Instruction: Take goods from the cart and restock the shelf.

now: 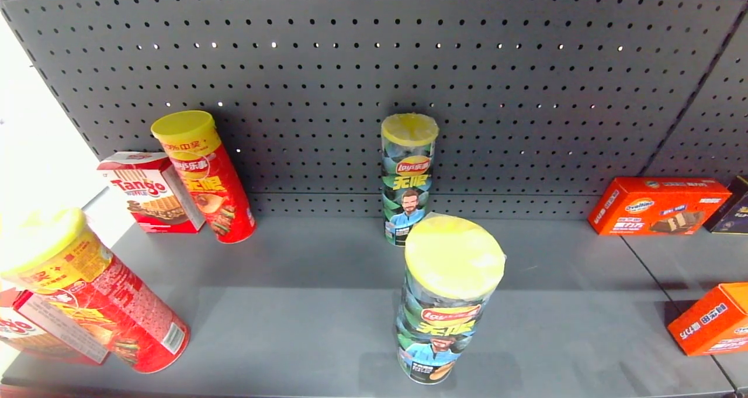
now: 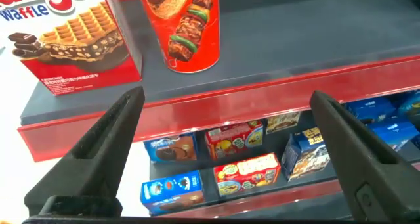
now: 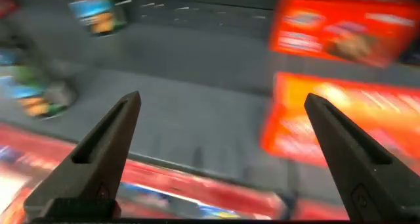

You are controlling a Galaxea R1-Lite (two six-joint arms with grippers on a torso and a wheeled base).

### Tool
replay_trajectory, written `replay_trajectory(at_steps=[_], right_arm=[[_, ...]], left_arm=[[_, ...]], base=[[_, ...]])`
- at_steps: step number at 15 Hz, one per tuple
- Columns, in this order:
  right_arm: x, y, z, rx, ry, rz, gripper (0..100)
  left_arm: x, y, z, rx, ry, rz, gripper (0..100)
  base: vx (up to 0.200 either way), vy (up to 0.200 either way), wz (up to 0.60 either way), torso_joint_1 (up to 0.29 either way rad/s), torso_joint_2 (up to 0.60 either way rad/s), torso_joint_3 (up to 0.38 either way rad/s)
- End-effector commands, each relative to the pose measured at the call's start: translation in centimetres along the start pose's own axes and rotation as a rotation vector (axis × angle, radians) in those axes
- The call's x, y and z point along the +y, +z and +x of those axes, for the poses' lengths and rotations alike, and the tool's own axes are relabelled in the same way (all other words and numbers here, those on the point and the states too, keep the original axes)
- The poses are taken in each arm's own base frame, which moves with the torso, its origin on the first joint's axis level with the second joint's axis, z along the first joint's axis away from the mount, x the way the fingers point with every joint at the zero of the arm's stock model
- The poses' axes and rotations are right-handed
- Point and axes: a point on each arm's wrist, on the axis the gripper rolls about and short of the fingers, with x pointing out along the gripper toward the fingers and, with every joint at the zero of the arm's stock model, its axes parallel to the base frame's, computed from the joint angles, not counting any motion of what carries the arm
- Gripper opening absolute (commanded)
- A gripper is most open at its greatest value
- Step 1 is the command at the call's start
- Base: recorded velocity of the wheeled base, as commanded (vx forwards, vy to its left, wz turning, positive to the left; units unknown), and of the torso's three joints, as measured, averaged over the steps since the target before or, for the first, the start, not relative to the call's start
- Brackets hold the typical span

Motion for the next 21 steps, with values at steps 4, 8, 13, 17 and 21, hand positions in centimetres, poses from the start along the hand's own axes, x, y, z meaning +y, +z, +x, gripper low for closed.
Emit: replay_trajectory(at_steps=[4, 8, 13, 17, 21], right_arm=[[2.2, 2.0, 8.6, 0.203, 0.291, -0.070, 100], [3.9, 0.5, 9.9, 0.302, 0.394, -0.098, 100], [5.6, 0.1, 11.9, 0.359, 0.459, -0.124, 100], [7.0, 0.5, 13.3, 0.359, 0.476, -0.144, 100], [7.7, 0.5, 14.4, 0.378, 0.487, -0.151, 100]], left_arm=[[0.0, 0.0, 0.0, 0.002, 0.000, -0.001, 100], [0.0, 0.0, 0.0, 0.002, 0.000, -0.001, 100], [0.0, 0.0, 0.0, 0.002, 0.000, -0.002, 100], [0.0, 0.0, 0.0, 0.002, 0.000, -0.002, 100], [0.0, 0.0, 0.0, 0.002, 0.000, -0.002, 100]], base=[[0.000, 0.000, 0.00, 0.000, 0.00, 0.000], [0.000, 0.000, 0.00, 0.000, 0.00, 0.000], [0.000, 0.000, 0.00, 0.000, 0.00, 0.000], [0.000, 0.000, 0.00, 0.000, 0.00, 0.000], [0.000, 0.000, 0.00, 0.000, 0.00, 0.000]])
